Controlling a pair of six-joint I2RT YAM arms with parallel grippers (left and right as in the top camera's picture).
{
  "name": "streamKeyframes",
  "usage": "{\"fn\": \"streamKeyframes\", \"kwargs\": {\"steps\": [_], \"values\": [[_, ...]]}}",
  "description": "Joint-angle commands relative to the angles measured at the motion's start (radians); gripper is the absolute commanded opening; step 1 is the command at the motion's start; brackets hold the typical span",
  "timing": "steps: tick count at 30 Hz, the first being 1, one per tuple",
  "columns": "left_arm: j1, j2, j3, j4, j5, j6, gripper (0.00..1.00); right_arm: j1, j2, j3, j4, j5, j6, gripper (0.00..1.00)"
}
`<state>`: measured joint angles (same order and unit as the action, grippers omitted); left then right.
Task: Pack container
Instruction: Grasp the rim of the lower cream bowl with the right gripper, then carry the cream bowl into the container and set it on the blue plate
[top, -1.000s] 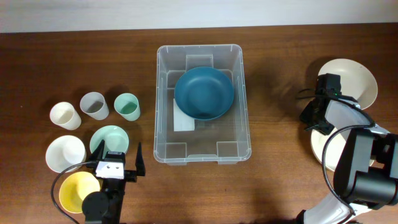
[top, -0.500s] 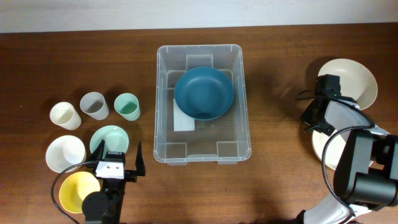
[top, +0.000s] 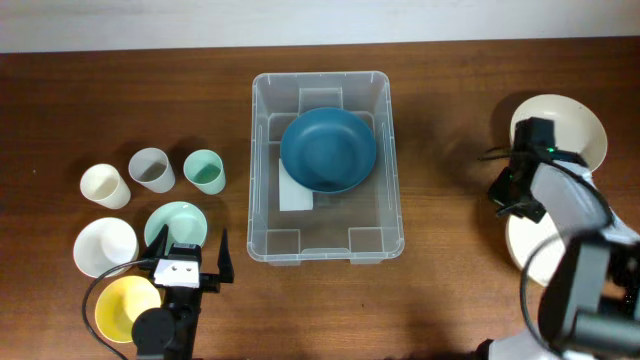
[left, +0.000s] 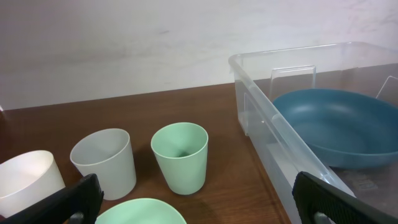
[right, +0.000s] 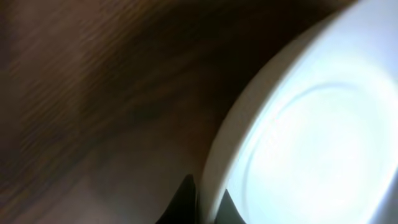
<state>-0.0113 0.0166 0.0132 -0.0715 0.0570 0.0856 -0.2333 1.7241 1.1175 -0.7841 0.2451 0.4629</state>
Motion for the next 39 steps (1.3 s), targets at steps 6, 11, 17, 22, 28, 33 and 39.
{"fn": "streamKeyframes", "kwargs": {"steps": [6, 11, 17, 22, 28, 33, 39], "values": [[-0.001, -0.003, -0.004, -0.004, 0.018, 0.005, 1.0, 0.064, -0.338, 0.114, -0.011, -0.292, -0.37, 0.04], [-0.001, -0.003, -0.004, -0.004, 0.018, 0.005, 1.0, 0.238, -0.375, 0.19, -0.037, -0.373, -0.603, 0.04], [-0.001, -0.003, -0.004, -0.004, 0.018, 0.005, 1.0, 0.526, -0.373, 0.275, -0.023, -0.365, -0.945, 0.04], [-0.001, -0.003, -0.004, -0.004, 0.018, 0.005, 1.0, 0.671, -0.357, 0.276, 0.088, -0.36, -1.083, 0.04], [-0.001, -0.003, -0.004, -0.004, 0.018, 0.005, 1.0, 0.715, -0.252, 0.372, 0.109, -0.361, -1.084, 0.04], [-0.001, -0.003, -0.004, -0.004, 0.018, 0.005, 1.0, 0.72, -0.111, 0.579, 0.005, -0.384, -1.108, 0.04], [-0.001, -0.003, -0.004, -0.004, 0.018, 0.005, 1.0, 0.74, 0.061, 0.709, -0.116, -0.409, -1.167, 0.04]]}}
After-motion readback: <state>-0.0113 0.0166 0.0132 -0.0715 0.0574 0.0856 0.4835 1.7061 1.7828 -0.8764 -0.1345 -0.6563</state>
